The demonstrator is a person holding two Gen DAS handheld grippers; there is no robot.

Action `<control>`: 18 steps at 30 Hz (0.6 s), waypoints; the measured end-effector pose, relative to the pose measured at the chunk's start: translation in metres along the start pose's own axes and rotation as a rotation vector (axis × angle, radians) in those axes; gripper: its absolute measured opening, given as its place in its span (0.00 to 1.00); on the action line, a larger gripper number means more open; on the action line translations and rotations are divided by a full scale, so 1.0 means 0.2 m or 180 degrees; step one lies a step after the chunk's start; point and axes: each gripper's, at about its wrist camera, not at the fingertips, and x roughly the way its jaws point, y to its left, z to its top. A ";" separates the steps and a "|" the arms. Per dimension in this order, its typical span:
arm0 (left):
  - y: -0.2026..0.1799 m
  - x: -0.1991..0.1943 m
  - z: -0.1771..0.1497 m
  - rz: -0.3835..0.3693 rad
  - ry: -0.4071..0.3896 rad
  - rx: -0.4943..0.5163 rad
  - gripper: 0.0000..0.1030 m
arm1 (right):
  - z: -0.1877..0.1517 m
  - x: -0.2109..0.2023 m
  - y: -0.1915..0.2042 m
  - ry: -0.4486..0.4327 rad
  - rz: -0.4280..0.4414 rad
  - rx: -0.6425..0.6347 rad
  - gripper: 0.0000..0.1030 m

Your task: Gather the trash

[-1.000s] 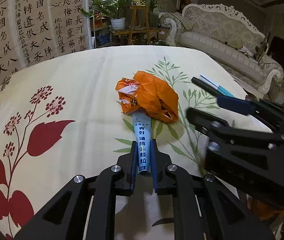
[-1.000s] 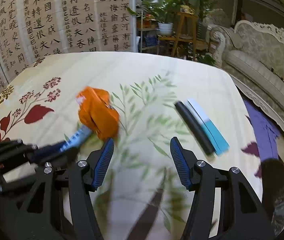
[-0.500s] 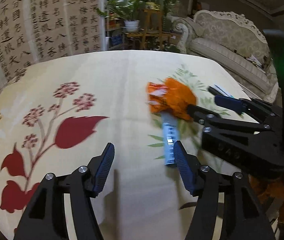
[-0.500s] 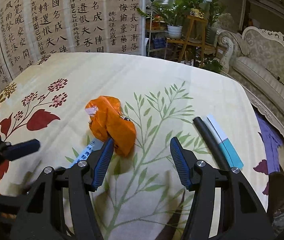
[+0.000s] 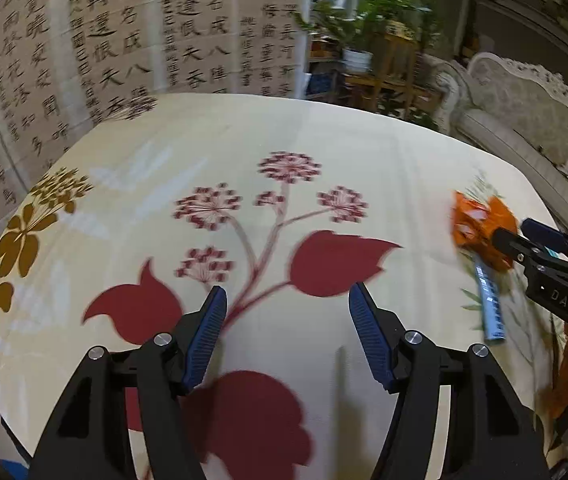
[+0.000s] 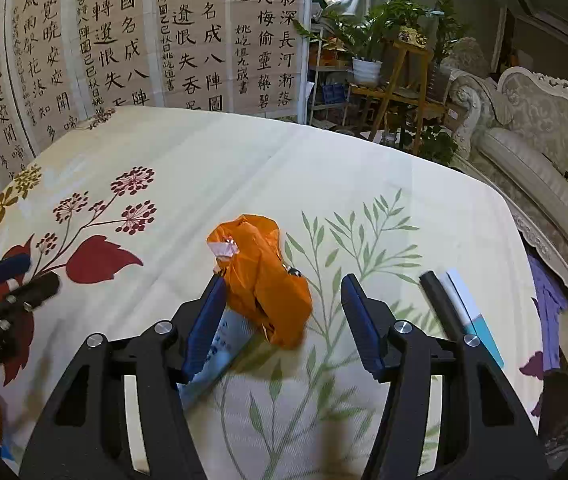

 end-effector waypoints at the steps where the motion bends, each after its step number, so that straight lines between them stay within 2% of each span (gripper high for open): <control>1: 0.02 0.00 0.00 0.0025 -0.0001 -0.0027 0.61 | 0.01 0.02 0.01 0.0014 -0.0002 -0.0006 0.56; 4: 0.05 0.02 0.01 0.0049 0.0021 -0.0081 0.61 | 0.03 0.07 0.03 0.0061 -0.0031 -0.0040 0.56; 6: 0.05 0.02 0.00 0.0027 0.0029 -0.0090 0.61 | 0.03 0.09 0.03 0.0093 -0.0028 -0.0040 0.47; 8: 0.03 0.02 0.00 -0.0004 0.0034 -0.0076 0.62 | 0.02 0.10 0.03 0.0117 -0.0075 -0.0047 0.43; 18: -0.15 0.03 0.00 -0.0235 0.0034 0.0114 0.62 | -0.11 -0.03 -0.12 0.0064 -0.0373 0.0108 0.43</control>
